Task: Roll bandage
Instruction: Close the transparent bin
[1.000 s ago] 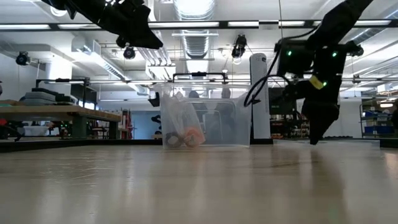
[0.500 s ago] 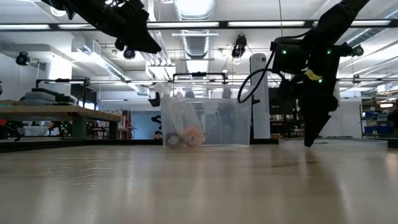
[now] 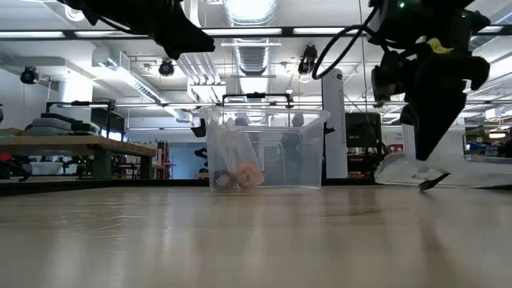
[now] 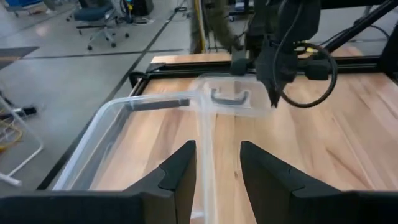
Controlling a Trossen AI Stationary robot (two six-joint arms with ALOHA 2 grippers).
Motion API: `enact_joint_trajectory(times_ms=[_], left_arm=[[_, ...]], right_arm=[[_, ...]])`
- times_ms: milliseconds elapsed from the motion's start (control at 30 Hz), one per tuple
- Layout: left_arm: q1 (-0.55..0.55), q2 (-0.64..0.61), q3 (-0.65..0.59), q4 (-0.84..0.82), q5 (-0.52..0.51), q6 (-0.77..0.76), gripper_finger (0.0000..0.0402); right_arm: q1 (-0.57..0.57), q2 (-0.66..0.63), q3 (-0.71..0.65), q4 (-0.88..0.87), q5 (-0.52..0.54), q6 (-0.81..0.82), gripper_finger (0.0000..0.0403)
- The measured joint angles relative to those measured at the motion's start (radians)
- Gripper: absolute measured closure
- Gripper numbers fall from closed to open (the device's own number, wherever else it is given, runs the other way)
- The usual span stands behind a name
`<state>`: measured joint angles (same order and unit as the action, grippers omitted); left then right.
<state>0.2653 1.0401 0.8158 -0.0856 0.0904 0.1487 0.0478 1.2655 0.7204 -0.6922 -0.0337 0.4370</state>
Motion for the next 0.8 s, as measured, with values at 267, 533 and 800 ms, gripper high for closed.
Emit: enact_joint_trajectory(times_ms=[267, 533, 800], left_arm=[[-0.009, 0.006, 0.000, 0.013, 0.001, 0.000, 0.0271], [-0.009, 0.006, 0.000, 0.011, 0.001, 0.024, 0.0249], [-0.009, 0.005, 0.000, 0.011, -0.001, 0.026, 0.0237]], right_arm=[[0.053, 0.091, -0.007, 0.007, 0.096, -0.004, 0.0402], [0.053, 0.228, -0.003, 0.060, 0.113, -0.062, 0.0399], [0.050, 0.296, -0.002, 0.107, 0.090, -0.072, 0.0376]])
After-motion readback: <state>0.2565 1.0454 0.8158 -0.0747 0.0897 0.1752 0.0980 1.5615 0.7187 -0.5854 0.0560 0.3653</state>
